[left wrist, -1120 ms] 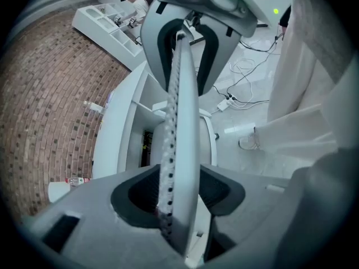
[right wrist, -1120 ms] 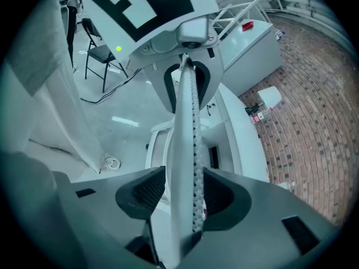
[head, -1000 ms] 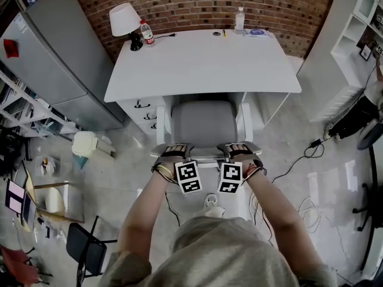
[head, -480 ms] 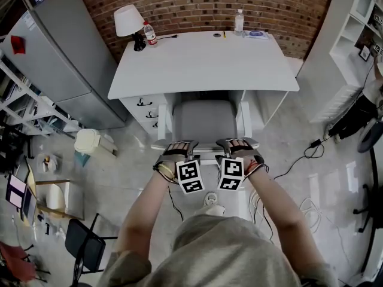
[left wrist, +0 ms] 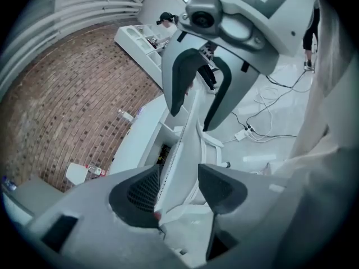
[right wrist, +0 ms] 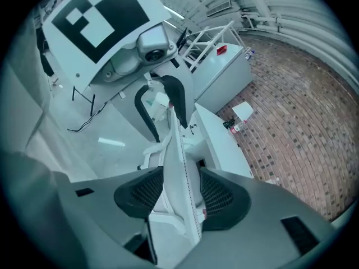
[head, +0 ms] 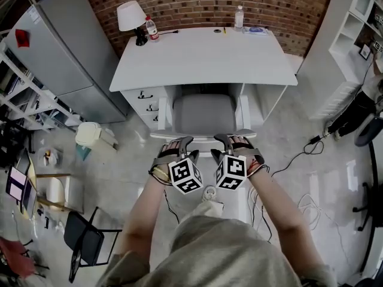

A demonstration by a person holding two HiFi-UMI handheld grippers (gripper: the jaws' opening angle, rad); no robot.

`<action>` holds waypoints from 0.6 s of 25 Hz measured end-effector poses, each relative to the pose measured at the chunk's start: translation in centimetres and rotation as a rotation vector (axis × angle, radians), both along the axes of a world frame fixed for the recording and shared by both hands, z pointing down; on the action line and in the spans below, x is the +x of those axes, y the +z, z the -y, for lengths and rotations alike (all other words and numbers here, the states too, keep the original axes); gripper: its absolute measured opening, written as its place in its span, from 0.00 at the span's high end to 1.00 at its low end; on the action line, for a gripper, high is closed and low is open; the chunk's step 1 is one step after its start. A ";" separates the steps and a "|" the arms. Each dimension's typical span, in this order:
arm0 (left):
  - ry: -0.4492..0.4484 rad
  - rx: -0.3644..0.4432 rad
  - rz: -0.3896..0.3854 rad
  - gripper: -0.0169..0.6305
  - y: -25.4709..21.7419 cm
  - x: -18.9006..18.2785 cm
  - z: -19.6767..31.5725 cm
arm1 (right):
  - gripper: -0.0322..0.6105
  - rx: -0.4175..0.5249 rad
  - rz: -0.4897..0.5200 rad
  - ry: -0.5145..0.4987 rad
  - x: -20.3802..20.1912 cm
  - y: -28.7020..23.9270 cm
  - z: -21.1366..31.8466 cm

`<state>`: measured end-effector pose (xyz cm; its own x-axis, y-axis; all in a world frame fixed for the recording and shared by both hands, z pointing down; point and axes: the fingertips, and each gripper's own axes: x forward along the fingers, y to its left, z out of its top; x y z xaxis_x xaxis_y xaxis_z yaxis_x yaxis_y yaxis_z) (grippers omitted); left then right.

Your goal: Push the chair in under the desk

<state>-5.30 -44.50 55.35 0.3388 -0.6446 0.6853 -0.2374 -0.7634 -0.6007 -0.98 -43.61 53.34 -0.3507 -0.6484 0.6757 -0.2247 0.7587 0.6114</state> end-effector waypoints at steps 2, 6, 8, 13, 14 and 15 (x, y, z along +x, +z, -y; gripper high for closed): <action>-0.034 0.006 -0.043 0.64 -0.9 -0.1 -0.5 | 0.66 0.003 0.024 0.011 0.0 -0.7 -0.8; -0.103 0.009 -0.141 0.64 -2.4 -0.2 -1.8 | 0.67 0.021 0.080 0.031 0.1 -1.8 -2.5; -0.131 0.009 -0.187 0.64 -2.9 -0.1 -2.5 | 0.72 0.033 0.129 0.053 0.2 -2.4 -3.2; -0.184 0.004 -0.296 0.64 -4.0 0.6 -4.3 | 0.85 0.077 0.272 0.113 0.3 -4.7 -4.9; -0.190 0.003 -0.314 0.64 -4.1 0.8 -4.7 | 0.86 0.089 0.289 0.120 0.3 -5.1 -5.2; -0.195 0.001 -0.330 0.64 -4.3 1.0 -5.1 | 0.88 0.100 0.302 0.126 0.3 -5.5 -5.5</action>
<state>-4.29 -39.44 51.08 0.4120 -0.7197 0.5589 -0.5591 -0.6840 -0.4686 -0.67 -38.15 47.88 -0.4381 -0.7573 0.4843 -0.4956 0.6529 0.5728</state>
